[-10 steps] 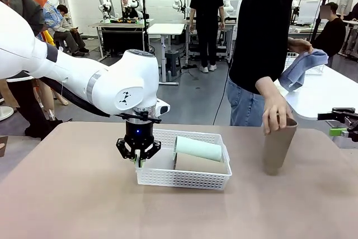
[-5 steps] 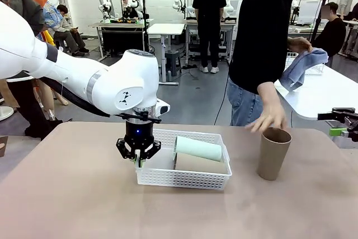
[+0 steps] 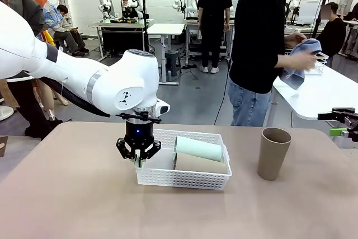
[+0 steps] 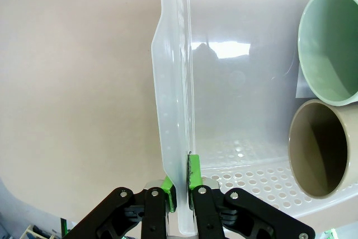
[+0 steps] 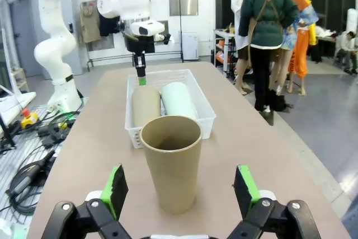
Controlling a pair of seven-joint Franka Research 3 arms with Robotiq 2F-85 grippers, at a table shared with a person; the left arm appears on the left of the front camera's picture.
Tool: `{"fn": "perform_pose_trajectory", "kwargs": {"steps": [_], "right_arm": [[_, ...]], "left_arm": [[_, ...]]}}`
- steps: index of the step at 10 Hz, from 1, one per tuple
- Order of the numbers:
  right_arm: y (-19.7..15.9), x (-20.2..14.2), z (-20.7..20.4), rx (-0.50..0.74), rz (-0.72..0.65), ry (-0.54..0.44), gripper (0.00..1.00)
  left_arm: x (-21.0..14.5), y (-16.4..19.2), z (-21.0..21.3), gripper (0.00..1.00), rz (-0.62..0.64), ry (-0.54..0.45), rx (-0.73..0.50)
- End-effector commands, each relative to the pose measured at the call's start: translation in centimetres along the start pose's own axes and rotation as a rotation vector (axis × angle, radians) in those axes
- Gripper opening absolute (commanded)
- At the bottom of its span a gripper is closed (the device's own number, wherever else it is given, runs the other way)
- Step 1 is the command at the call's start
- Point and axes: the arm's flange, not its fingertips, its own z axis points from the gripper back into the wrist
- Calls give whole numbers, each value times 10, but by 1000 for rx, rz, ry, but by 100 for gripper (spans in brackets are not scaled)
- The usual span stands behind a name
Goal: Clean and organize the cups into the basket.
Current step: Pick up the Reusable plastic cup from the right side of the table and stack it inside the Organizing basket in the center of the table.
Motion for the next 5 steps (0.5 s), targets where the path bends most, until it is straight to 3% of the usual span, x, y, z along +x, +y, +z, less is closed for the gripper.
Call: {"fn": "perform_pose_trajectory", "kwargs": {"steps": [1, 5], "right_arm": [[1, -31, -27, 57, -10, 53, 100], [-20, -96, -50, 32, -42, 104, 100]], "left_arm": [[0, 0, 2, 0, 1, -3, -3], [0, 0, 2, 0, 1, -3, -3]]}}
